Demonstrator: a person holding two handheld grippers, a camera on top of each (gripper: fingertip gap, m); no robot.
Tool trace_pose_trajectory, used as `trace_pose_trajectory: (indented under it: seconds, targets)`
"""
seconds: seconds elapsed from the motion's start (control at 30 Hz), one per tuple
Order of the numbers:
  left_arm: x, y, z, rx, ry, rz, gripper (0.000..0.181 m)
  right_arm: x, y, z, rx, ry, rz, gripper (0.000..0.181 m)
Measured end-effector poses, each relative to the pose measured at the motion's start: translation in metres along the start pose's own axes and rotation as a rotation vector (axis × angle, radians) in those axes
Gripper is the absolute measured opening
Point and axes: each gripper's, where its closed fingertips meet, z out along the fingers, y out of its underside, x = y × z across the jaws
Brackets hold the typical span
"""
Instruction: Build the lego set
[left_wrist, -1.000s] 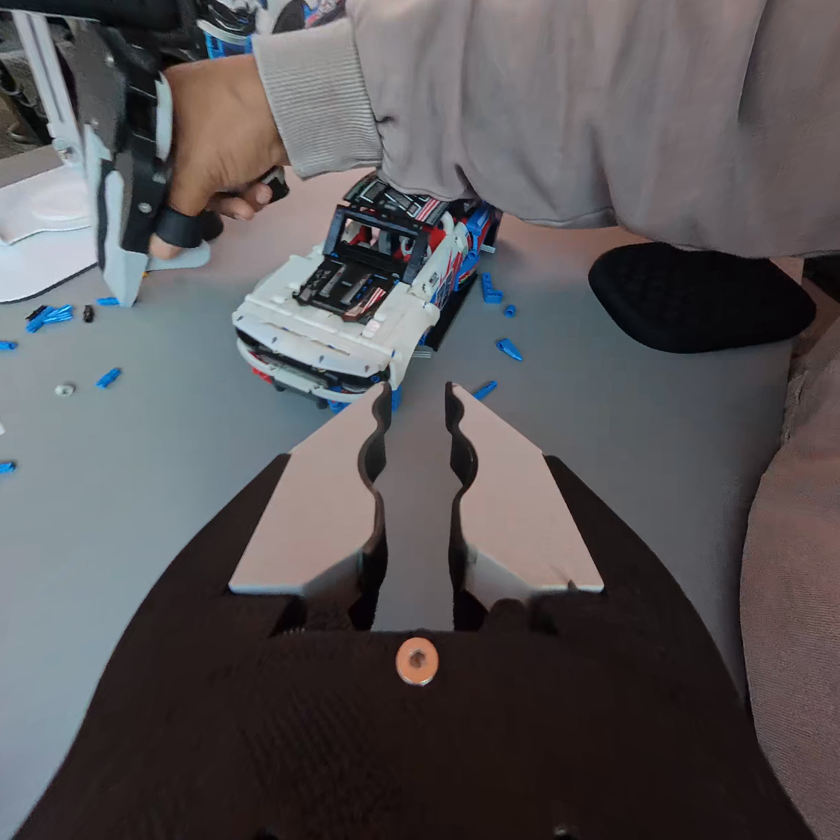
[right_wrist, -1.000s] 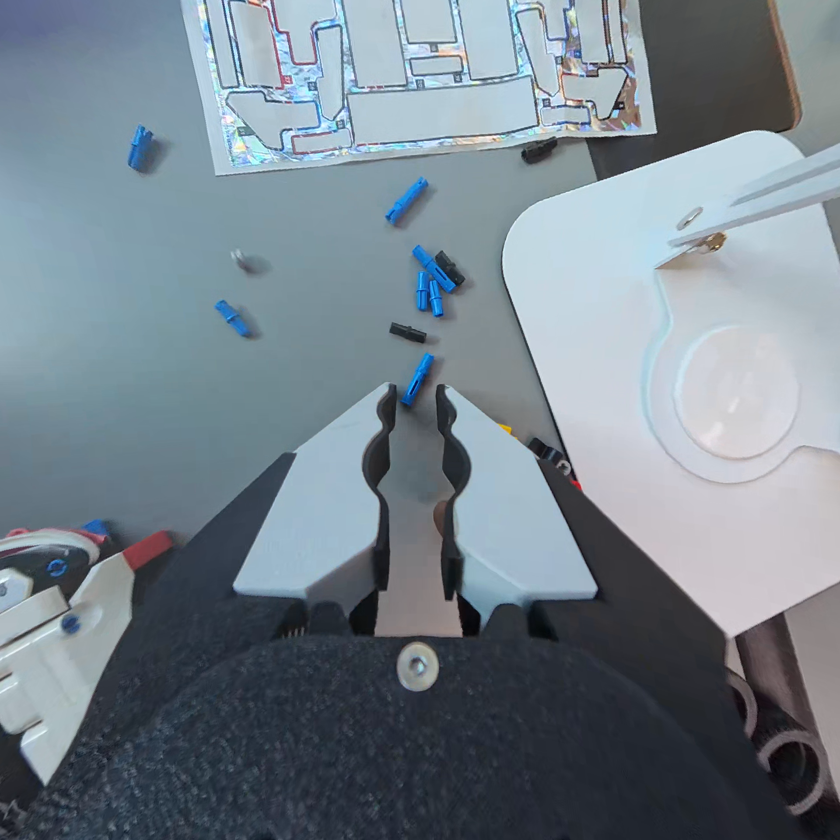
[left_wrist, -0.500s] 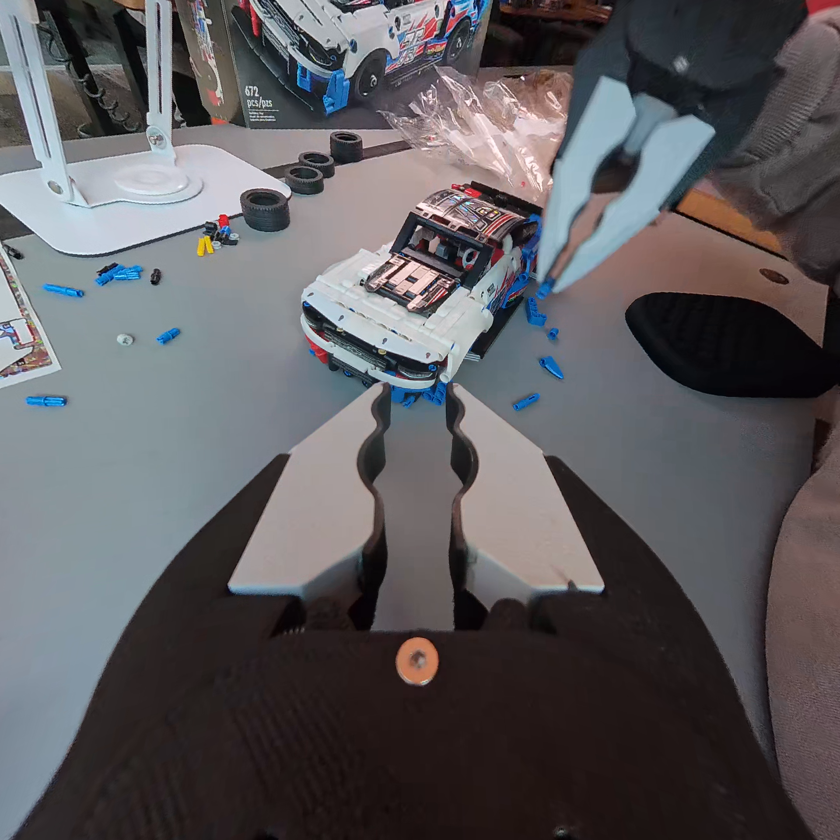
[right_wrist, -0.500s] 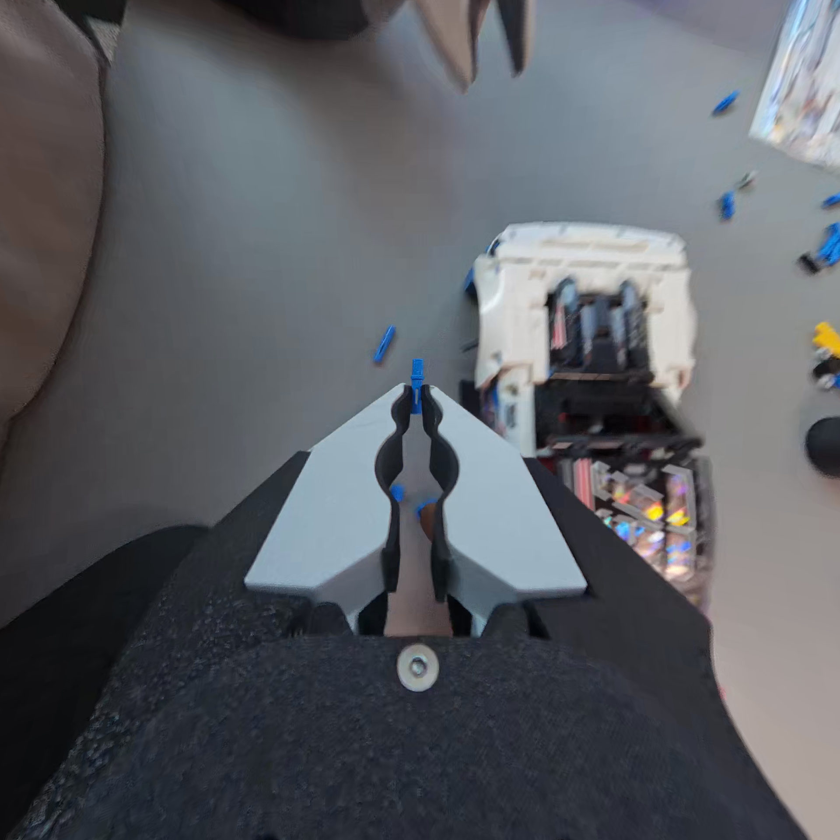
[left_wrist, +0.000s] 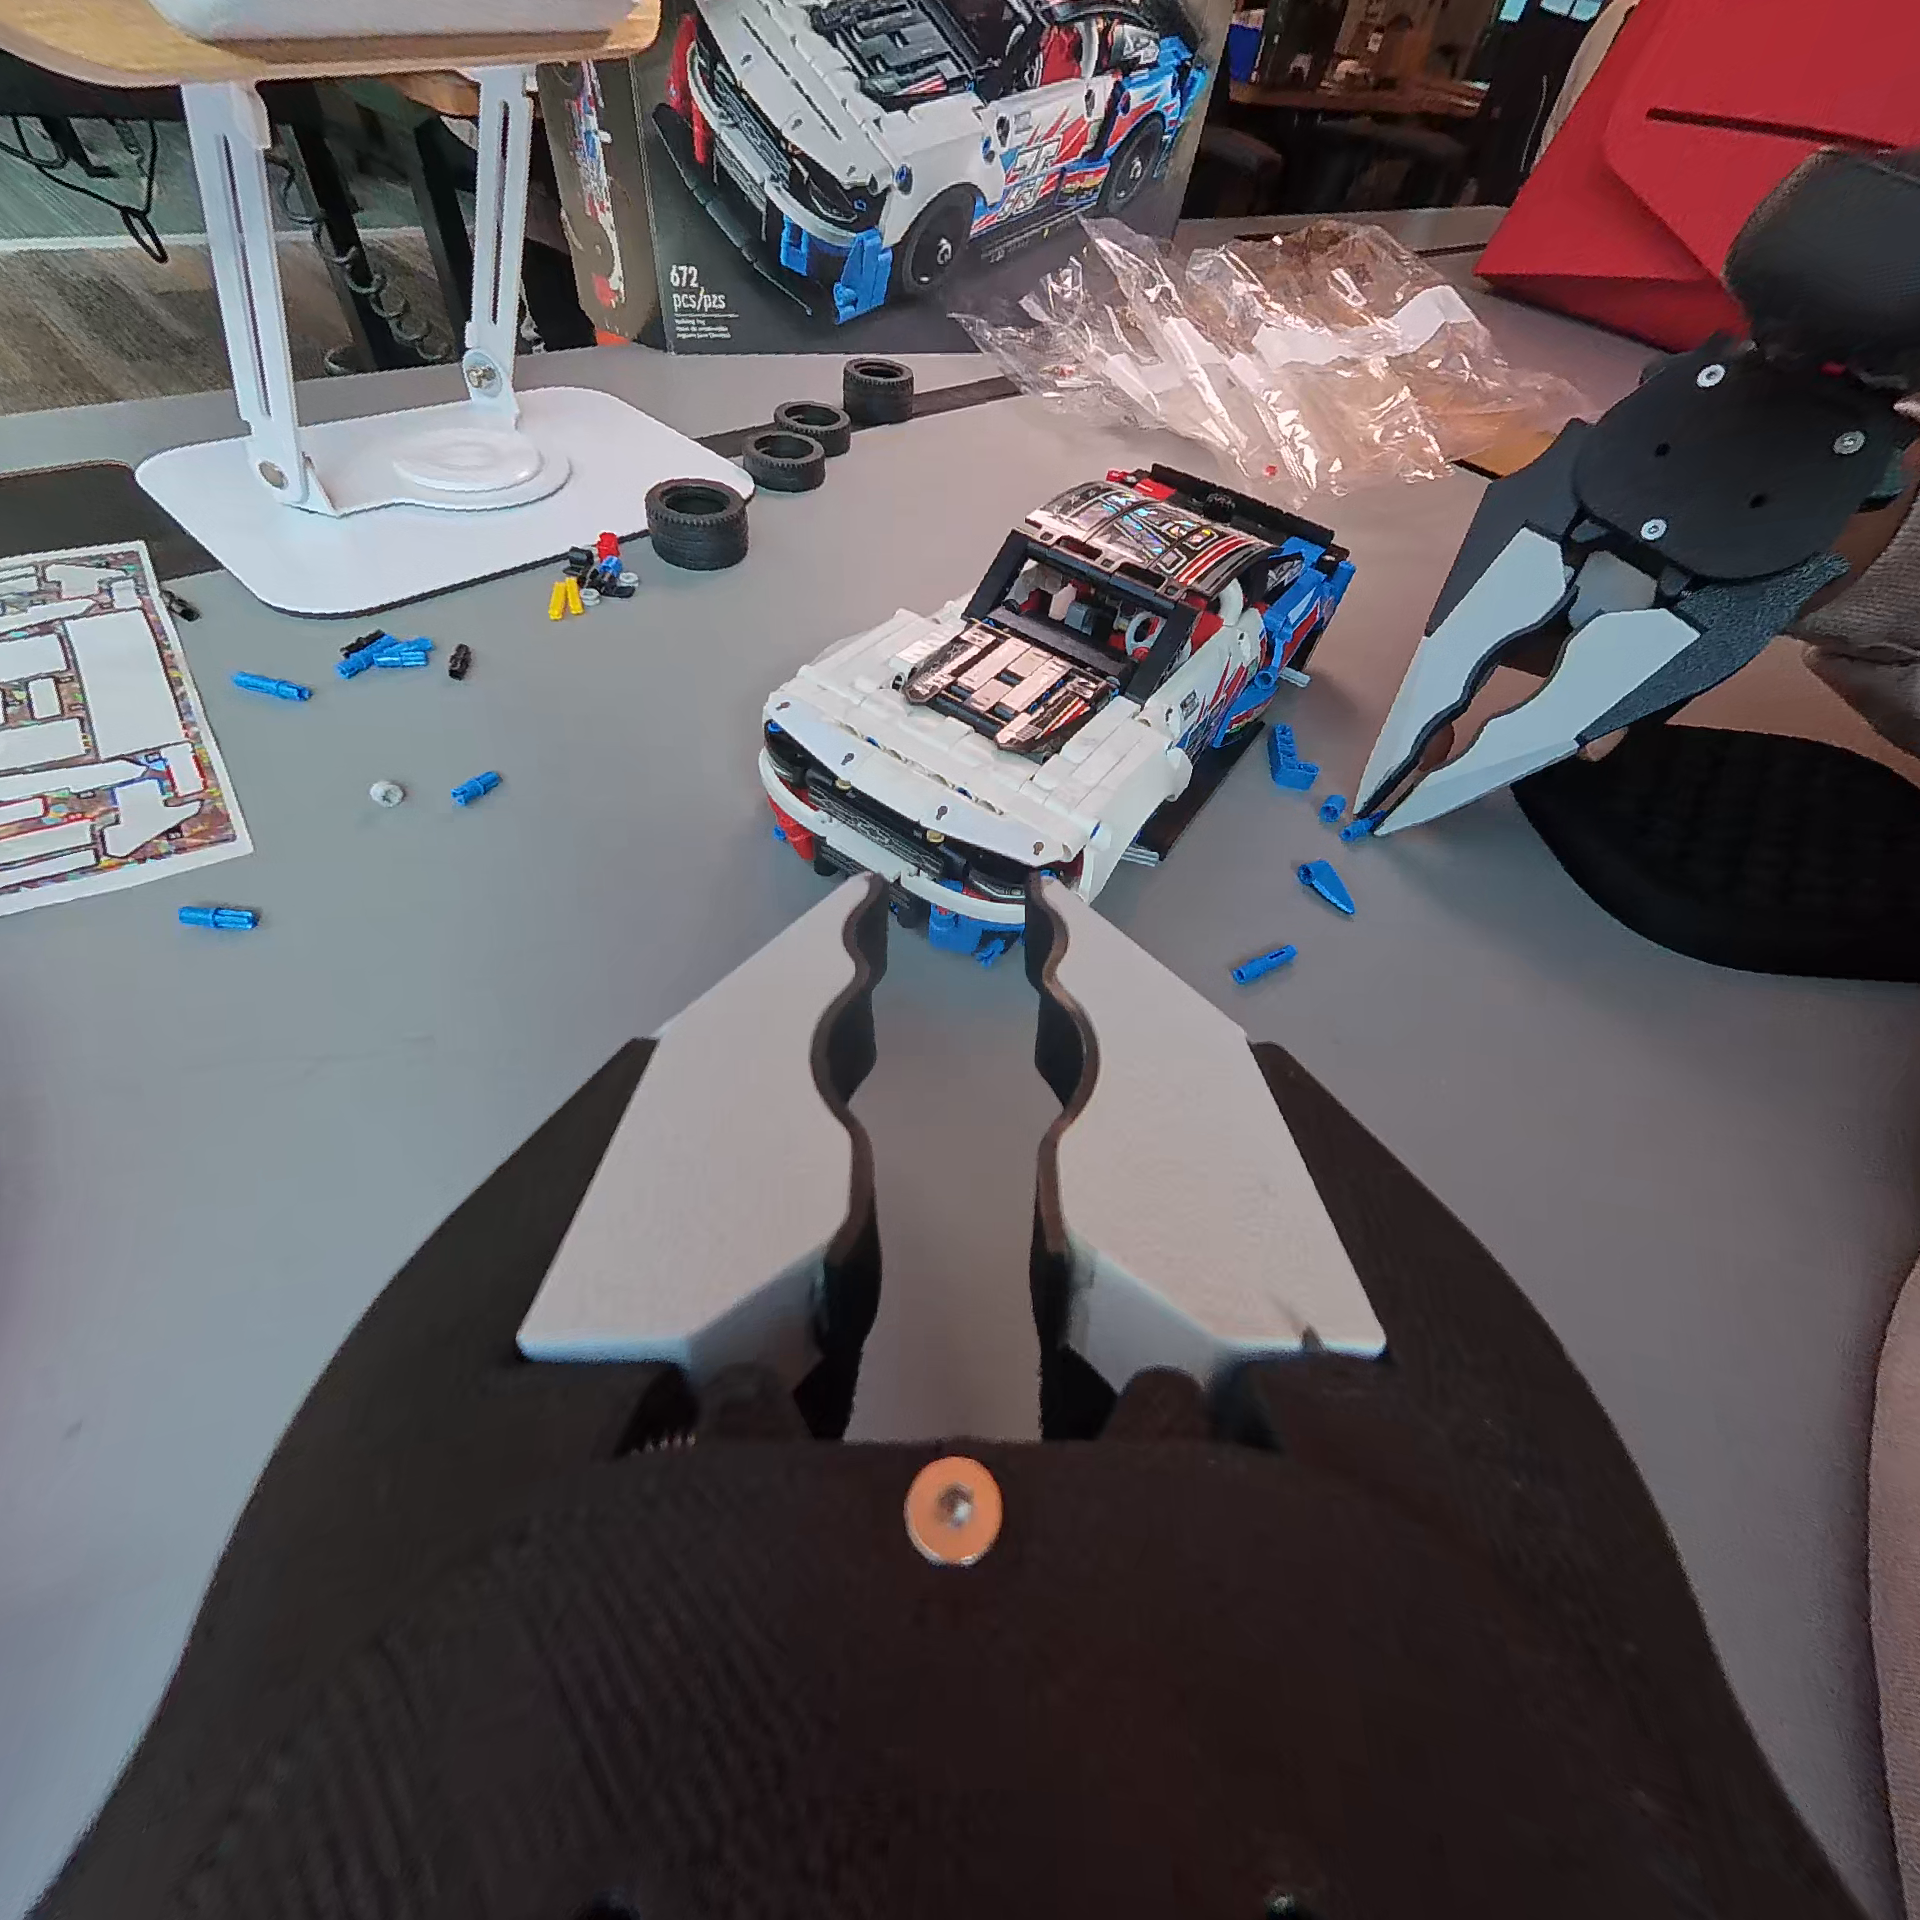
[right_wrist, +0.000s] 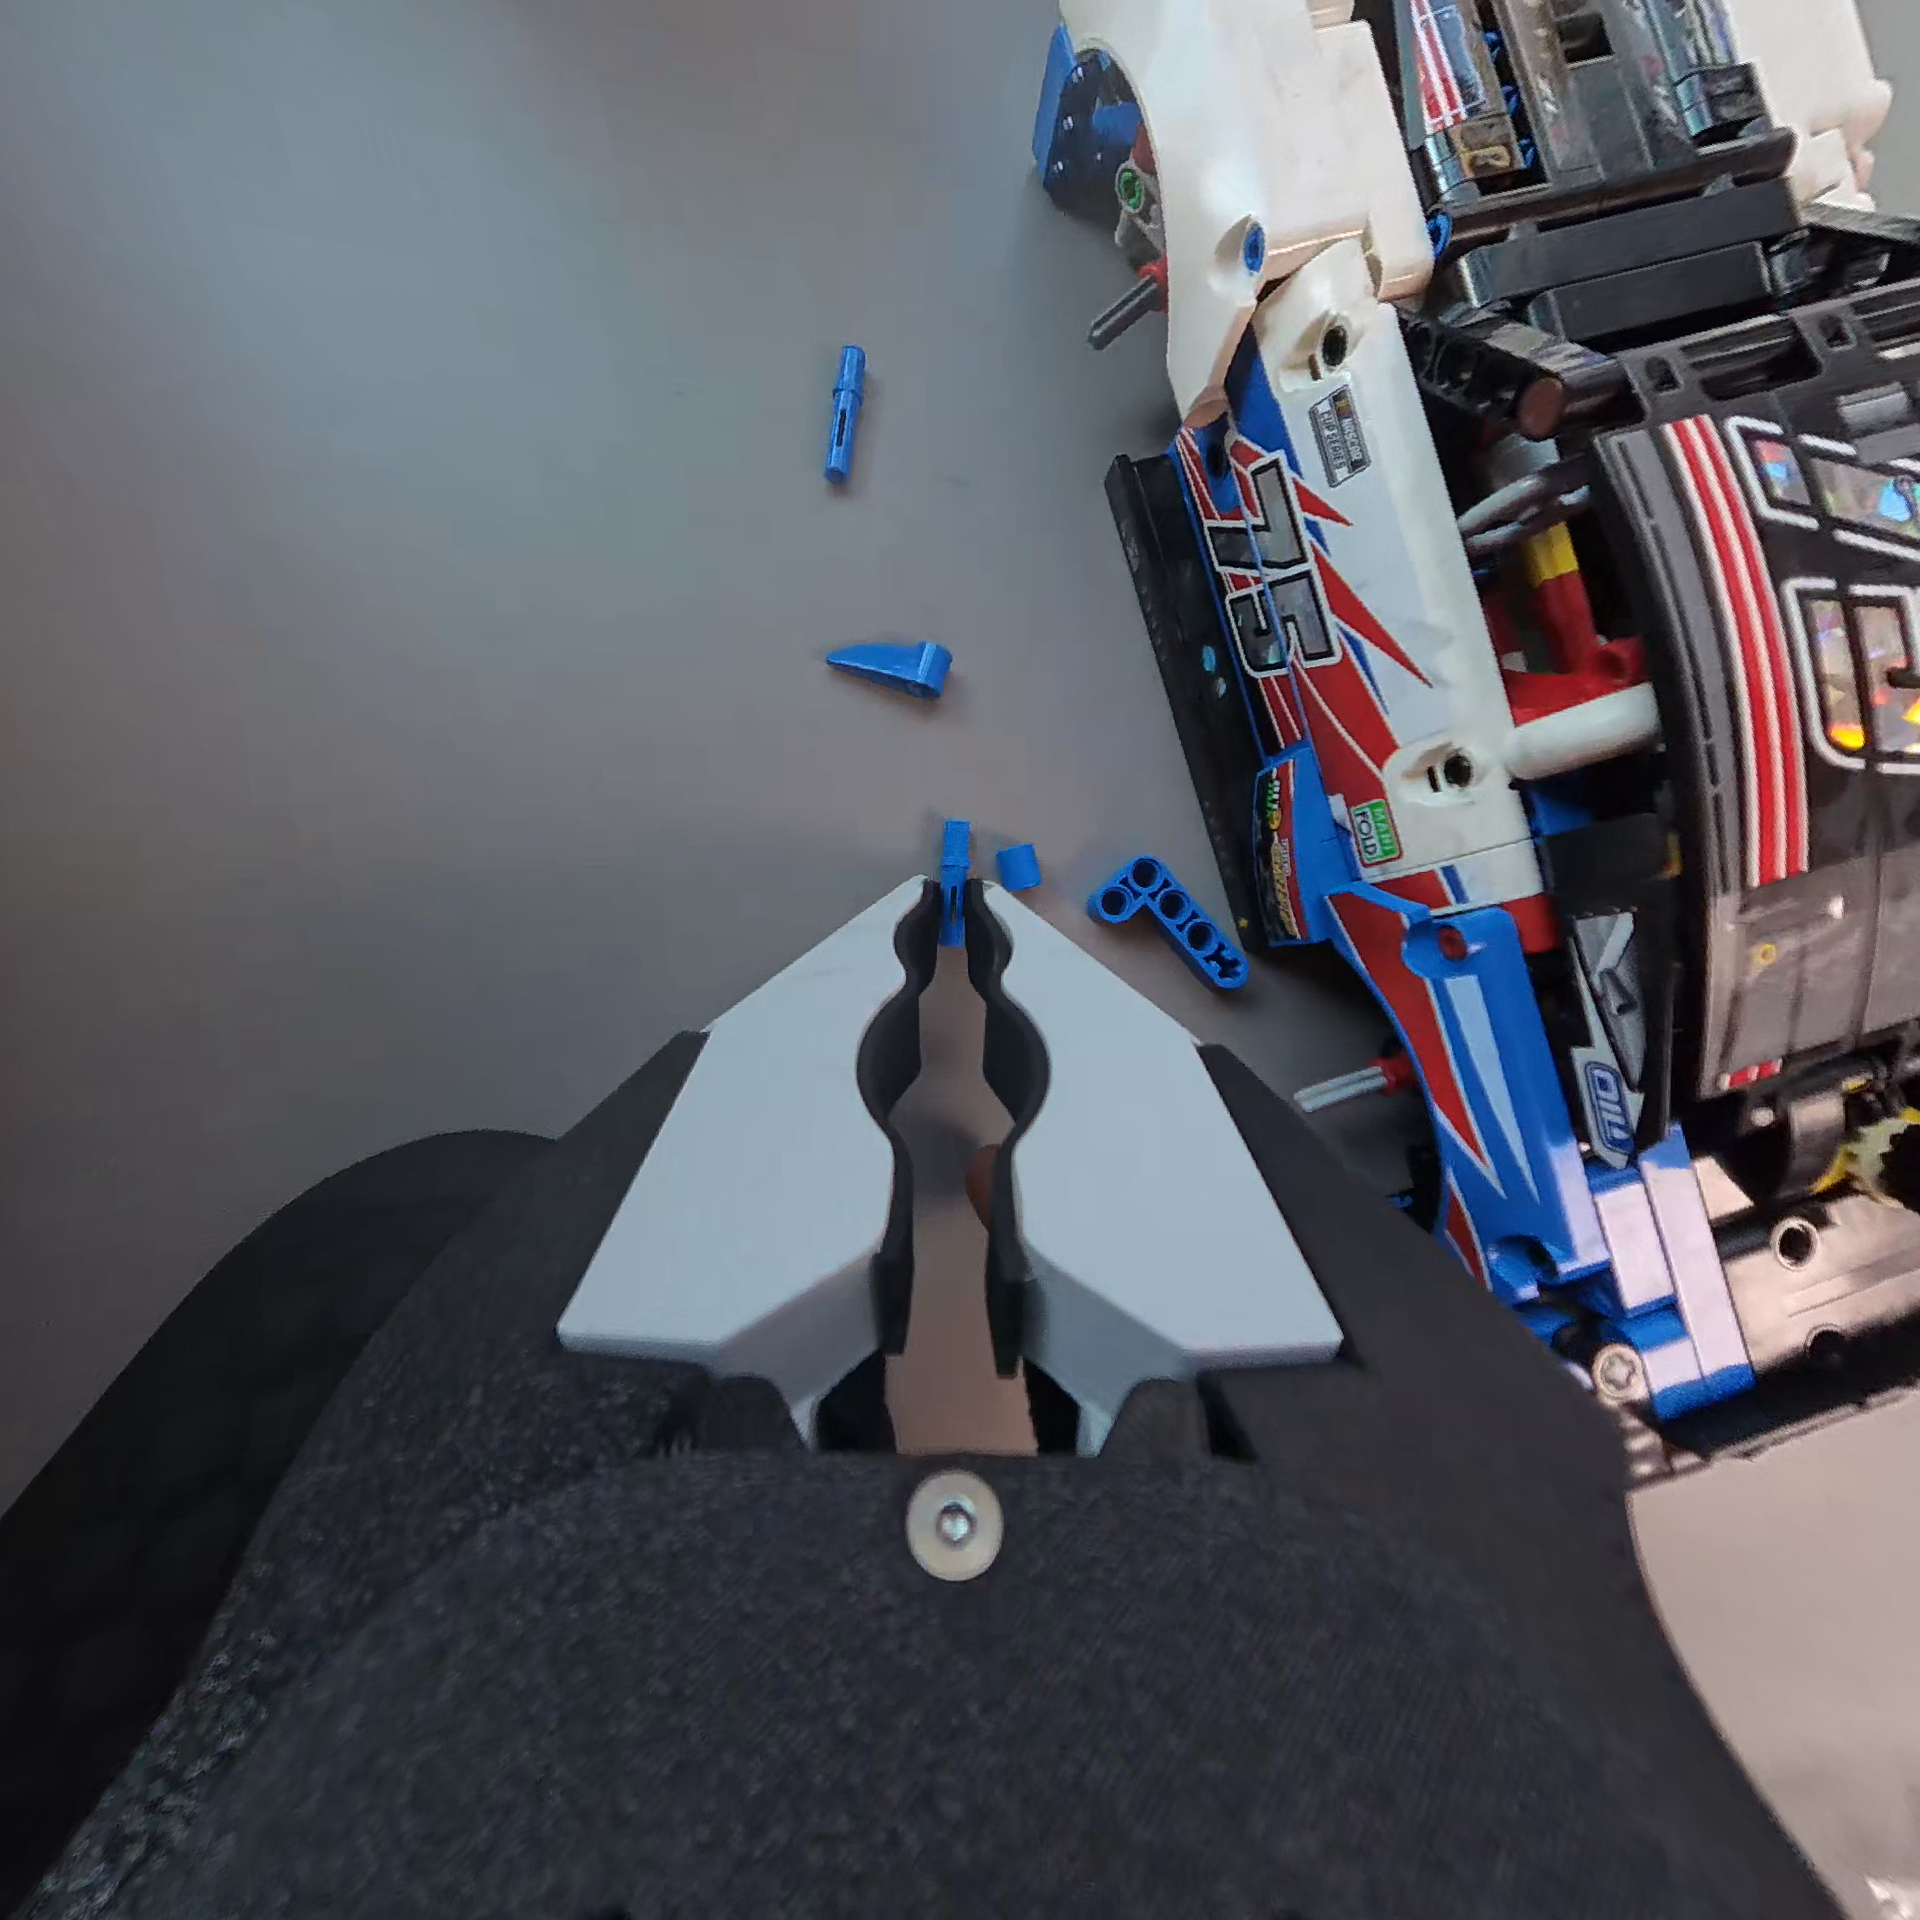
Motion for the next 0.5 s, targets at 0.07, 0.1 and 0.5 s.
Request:
trace_pose_trajectory:
  seconds: [0.07,0.1,0.5]
  targets:
    - [-0.001,-0.001,0.000,0.003,-0.005,-0.001,0.025,0.001,-0.004,0.003,0.004,0.003,-0.011,0.003]
    - [-0.001,-0.001,0.000,0.004,-0.006,-0.002,0.025,0.002,-0.006,0.004,0.007,0.006,-0.016,0.003]
    - [-0.005,0.000,-0.001,0.012,-0.025,-0.015,0.026,0.014,-0.058,-0.038,0.488,0.098,0.090,0.025]
